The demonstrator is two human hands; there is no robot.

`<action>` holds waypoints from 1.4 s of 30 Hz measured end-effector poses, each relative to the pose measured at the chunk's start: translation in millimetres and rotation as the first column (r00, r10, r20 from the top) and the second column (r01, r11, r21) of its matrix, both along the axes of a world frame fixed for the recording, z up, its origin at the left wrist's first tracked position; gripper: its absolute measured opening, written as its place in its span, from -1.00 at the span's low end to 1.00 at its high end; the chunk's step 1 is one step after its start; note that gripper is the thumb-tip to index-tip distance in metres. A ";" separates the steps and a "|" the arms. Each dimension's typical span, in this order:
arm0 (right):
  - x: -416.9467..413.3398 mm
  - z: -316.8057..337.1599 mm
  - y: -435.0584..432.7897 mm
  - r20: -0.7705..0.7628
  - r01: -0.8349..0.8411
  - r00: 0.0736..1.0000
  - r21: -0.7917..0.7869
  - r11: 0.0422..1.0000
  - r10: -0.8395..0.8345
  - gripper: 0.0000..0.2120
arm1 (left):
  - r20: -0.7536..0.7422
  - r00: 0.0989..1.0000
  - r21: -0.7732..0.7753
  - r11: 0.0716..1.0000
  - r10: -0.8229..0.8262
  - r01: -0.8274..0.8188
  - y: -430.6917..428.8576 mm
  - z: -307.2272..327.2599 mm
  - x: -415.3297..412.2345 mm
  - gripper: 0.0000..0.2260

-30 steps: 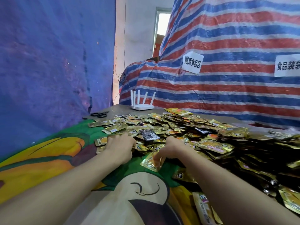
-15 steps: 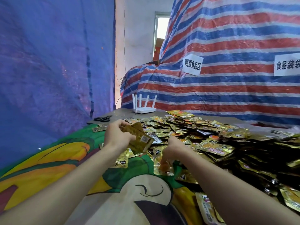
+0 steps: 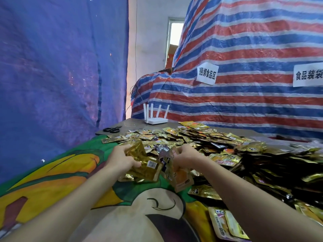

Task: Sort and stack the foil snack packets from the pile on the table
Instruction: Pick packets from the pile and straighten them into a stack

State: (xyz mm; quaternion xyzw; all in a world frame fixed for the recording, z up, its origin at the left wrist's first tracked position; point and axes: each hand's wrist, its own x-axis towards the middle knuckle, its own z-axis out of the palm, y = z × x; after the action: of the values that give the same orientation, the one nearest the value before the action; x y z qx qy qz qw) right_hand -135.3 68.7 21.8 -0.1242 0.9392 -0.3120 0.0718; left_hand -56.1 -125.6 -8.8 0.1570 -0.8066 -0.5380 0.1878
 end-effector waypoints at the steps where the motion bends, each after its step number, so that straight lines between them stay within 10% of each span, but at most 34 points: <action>1: 1.8 -0.4 -1.4 -0.001 -0.044 0.999 0.013 0.999 0.044 -0.67 | 0.006 1.000 -0.075 0.997 -0.003 0.004 -2.8 1.6 2.2 -0.34; 10: 11.1 -10.7 -22.8 -0.187 -0.082 0.971 0.328 0.941 0.150 -0.89 | 0.308 0.944 -0.721 0.676 0.118 0.151 -3.0 6.7 23.1 -0.50; 12: 13.4 -11.5 -24.5 -0.198 -0.113 0.957 0.416 0.903 0.211 -0.56 | 0.344 0.918 -0.812 0.552 0.194 0.188 3.4 12.7 24.3 -0.52; 15: 15.0 -9.2 -26.2 -0.236 -0.156 0.924 0.488 0.859 0.302 -0.29 | 0.436 0.869 -0.835 0.464 0.233 0.295 7.7 23.7 24.0 -0.41; 22: 12.8 -18.7 -28.0 -0.207 -0.143 0.940 0.481 0.865 0.271 -0.78 | 0.513 0.837 -0.789 0.488 0.190 0.373 4.8 27.0 31.8 -0.61; 27: 18.1 -19.1 -22.4 -0.232 -0.146 0.930 0.478 0.866 0.284 -0.64 | 0.594 0.780 -0.746 0.498 0.197 0.442 11.6 23.1 24.1 -0.66; 33: 40.1 -12.3 12.7 -0.237 -0.186 0.963 -0.225 0.957 0.131 -0.89 | 0.454 0.863 -0.729 0.649 0.219 0.219 13.8 -4.5 18.1 -0.75; 38: 58.7 -25.3 47.2 0.050 0.057 0.998 -0.801 0.595 -0.028 -0.66 | 0.207 0.975 -0.410 0.912 0.085 0.008 14.6 4.0 12.0 -0.91; 42: 68.8 -29.7 57.0 0.265 0.213 0.944 -0.944 0.250 0.196 -0.55 | 0.076 0.978 0.344 0.926 -0.195 0.158 40.6 21.4 8.6 -0.81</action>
State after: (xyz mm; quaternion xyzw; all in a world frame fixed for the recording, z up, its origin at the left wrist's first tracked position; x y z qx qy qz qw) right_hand -66.4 125.7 -7.9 -0.0828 0.5235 -0.8372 0.1347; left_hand -47.5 -85.0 12.6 0.1424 -0.7230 -0.6729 0.0646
